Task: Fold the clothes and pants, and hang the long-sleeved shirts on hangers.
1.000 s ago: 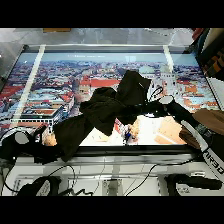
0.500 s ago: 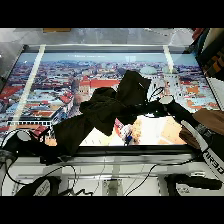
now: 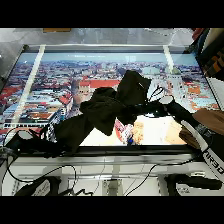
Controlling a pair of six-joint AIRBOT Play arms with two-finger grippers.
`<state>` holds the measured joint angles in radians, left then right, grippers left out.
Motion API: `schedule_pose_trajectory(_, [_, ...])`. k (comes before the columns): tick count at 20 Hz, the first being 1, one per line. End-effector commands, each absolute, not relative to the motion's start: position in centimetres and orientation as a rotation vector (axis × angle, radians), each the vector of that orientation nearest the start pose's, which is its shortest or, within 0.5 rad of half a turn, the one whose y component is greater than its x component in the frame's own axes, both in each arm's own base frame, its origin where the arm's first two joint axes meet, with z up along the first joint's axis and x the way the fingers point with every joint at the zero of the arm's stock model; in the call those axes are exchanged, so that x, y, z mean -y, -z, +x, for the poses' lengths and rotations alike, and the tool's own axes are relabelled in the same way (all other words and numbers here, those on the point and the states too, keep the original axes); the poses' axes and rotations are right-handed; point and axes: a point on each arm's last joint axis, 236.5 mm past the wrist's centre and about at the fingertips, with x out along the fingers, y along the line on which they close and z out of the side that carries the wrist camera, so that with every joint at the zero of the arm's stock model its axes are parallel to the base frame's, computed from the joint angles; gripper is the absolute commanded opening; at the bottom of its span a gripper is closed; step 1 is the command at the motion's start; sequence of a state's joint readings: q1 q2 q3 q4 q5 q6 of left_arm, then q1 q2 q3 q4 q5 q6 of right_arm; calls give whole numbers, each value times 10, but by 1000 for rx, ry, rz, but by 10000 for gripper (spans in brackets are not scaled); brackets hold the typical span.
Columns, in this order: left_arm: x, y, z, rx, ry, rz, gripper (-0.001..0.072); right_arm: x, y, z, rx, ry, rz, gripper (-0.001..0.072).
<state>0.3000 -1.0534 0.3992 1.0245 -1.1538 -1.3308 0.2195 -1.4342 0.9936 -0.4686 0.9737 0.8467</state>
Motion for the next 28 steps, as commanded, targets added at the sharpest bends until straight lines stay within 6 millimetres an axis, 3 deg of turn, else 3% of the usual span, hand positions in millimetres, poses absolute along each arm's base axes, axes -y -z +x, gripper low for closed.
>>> schedule_pose_trajectory(1, [70, 107, 204, -1524, 209, -698, 112, -260, -2, 364, -1078, -896, 418, 23])
schedule_pose_trajectory(2, [70, 104, 217, -1475, 198, -721, 26, -258, -2, 366, -1073, -888, 418, 23])
schedule_pose_trajectory(4, [63, 93, 250, -1355, 165, -754, 26, -248, -2, 382, -1046, -825, 439, 23])
schedule_pose_trajectory(7, [30, 39, 332, -1080, 113, -700, 25, -205, -14, 430, -967, -632, 539, 22])
schedule_pose_trajectory(9, [-3, -30, 395, -835, 52, -661, 23, -164, -44, 466, -869, -560, 510, 22])
schedule_pose_trajectory(10, [-23, -76, 424, -685, 11, -654, 23, -139, -64, 485, -823, -507, 500, 22])
schedule_pose_trajectory(12, [-62, -179, 465, -370, -57, -637, 22, -84, -112, 516, -723, -388, 487, 22])
schedule_pose_trajectory(14, [-90, -283, 476, -96, -90, -570, 21, -23, -175, 536, -595, -270, 462, 22])
schedule_pose_trajectory(15, [-100, -321, 473, -11, -103, -522, 21, 7, -208, 539, -533, -221, 449, 22])
schedule_pose_trajectory(16, [-111, -349, 468, 35, -120, -459, 21, 32, -238, 537, -480, -180, 442, 22])
schedule_pose_trajectory(17, [-119, -363, 463, 41, -137, -403, 21, 56, -264, 531, -442, -143, 435, 22])
schedule_pose_trajectory(20, [-159, -352, 448, -19, -223, -395, 22, 120, -303, 493, -424, -19, 347, 22])
schedule_pose_trajectory(22, [-185, -325, 438, -109, -272, -444, 22, 161, -304, 459, -477, 92, 341, 23])
schedule_pose_trajectory(23, [-194, -303, 432, -195, -294, -442, 23, 173, -293, 440, -539, 124, 357, 23])
schedule_pose_trajectory(26, [-219, -201, 397, -622, -372, -297, 25, 178, -241, 388, -808, 136, 414, 22])
schedule_pose_trajectory(28, [-213, -144, 374, -895, -285, -168, 25, 181, -209, 382, -862, 165, 485, 22])
